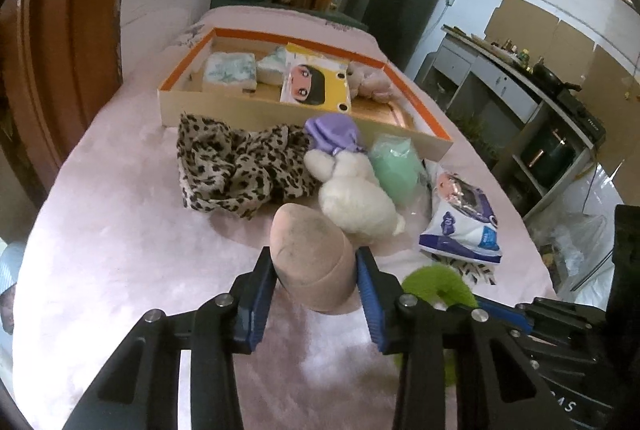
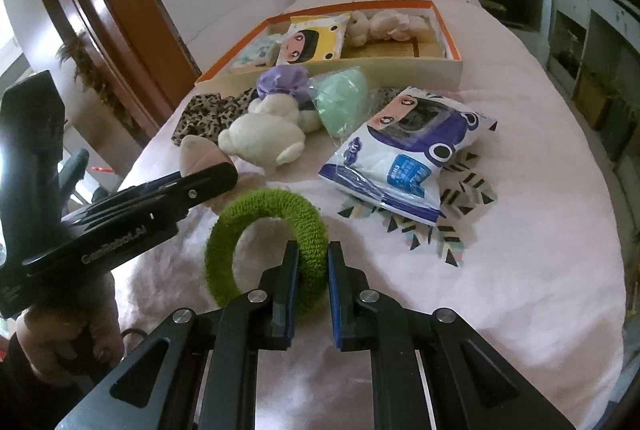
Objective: Organize soft objects
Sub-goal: 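Grasp the beige egg-shaped sponge with the left tool while the right tool grasps the green fuzzy ring, then carry the sponge and ring into the box and open both tools, then withdraw both tools from the box back over the pile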
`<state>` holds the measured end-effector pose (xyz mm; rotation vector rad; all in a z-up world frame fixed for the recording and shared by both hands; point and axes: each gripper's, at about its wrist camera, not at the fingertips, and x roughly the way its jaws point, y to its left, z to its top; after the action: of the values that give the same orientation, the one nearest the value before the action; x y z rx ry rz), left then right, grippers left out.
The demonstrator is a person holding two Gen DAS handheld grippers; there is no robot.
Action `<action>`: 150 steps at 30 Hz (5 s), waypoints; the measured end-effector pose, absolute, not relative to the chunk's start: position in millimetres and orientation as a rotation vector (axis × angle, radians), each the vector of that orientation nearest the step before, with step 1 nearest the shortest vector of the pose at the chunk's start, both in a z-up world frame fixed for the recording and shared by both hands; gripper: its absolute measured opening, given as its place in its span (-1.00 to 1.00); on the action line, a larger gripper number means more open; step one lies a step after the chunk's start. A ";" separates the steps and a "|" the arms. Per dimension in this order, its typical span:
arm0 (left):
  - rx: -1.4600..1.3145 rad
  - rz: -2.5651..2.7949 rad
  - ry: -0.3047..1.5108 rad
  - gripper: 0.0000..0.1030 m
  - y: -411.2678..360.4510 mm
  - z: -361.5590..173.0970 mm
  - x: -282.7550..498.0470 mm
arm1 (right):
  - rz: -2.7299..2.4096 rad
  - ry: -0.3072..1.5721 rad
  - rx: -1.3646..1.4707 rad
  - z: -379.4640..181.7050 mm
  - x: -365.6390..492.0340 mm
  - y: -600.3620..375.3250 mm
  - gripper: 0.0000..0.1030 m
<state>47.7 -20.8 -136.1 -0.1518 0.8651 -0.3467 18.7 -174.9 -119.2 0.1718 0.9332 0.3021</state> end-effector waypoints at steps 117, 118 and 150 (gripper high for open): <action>0.012 -0.247 0.861 -0.21 -38.9 -117.0 236.3 | 0.209 0.921 0.185 -101.4 231.1 -231.4 -0.72; 0.010 -0.248 0.861 -0.21 -38.4 -116.7 236.2 | 0.210 0.922 0.184 -101.7 231.3 -231.0 -0.72; -0.002 -0.232 0.776 0.15 -29.7 -87.1 210.0 | 0.196 0.905 0.169 -88.6 209.5 -225.5 -0.01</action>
<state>210.0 -29.7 -87.1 -0.0020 0.7762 -0.2317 209.5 -225.5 -88.6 0.1695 0.9047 0.1960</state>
